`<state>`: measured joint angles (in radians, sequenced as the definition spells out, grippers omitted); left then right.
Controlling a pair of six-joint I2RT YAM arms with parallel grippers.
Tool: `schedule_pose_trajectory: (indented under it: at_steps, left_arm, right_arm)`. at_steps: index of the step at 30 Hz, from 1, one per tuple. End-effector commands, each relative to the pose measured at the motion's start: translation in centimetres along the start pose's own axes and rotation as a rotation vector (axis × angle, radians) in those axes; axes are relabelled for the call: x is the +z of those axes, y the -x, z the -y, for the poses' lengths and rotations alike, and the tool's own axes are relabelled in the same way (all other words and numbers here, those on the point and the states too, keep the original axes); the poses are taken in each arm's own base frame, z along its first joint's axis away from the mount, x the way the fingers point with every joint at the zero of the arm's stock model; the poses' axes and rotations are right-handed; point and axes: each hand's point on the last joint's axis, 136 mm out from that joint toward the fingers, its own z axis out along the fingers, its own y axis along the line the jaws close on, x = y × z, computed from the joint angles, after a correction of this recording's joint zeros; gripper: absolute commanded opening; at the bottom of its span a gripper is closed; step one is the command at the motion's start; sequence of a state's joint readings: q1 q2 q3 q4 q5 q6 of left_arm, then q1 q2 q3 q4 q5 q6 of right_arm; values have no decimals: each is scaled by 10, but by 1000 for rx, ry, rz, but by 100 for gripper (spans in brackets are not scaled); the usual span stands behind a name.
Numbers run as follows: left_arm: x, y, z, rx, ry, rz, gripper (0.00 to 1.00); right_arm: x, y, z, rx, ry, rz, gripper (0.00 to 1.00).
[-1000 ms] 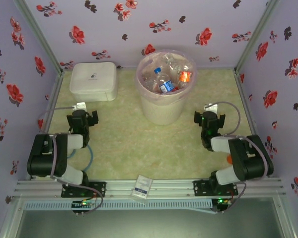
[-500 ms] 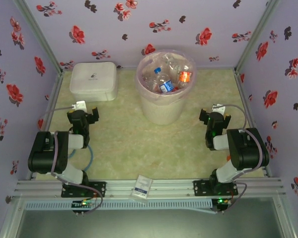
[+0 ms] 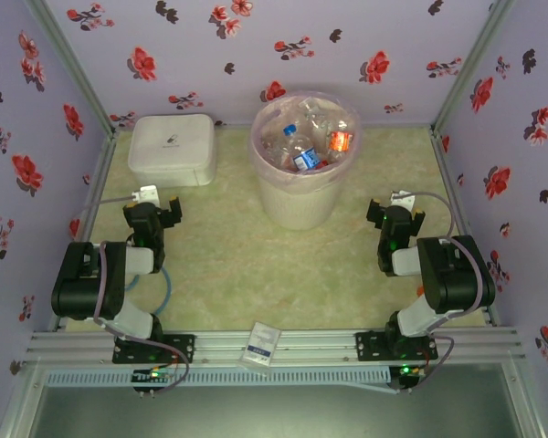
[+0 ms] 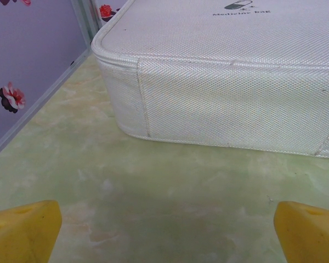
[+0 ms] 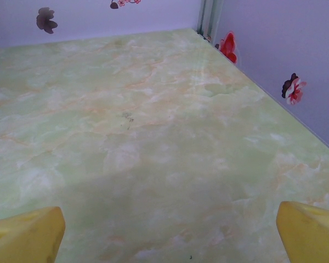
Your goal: Put the plastic bottles in the bin
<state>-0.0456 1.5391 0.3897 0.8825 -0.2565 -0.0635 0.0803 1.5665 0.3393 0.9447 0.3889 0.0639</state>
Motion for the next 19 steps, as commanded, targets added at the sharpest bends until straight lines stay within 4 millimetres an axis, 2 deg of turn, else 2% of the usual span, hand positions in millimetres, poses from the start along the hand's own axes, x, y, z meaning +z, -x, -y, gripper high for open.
schedule_pose_trajectory:
  at_steps: [1,19]
  left_arm:
    - [1,2,-2,17,0,19,100]
    - [1,2,-2,17,0,20,100]
  right_arm:
    - [3,12,2,35,-19,28,99]
    - [5,10,5,55,-9,12,99]
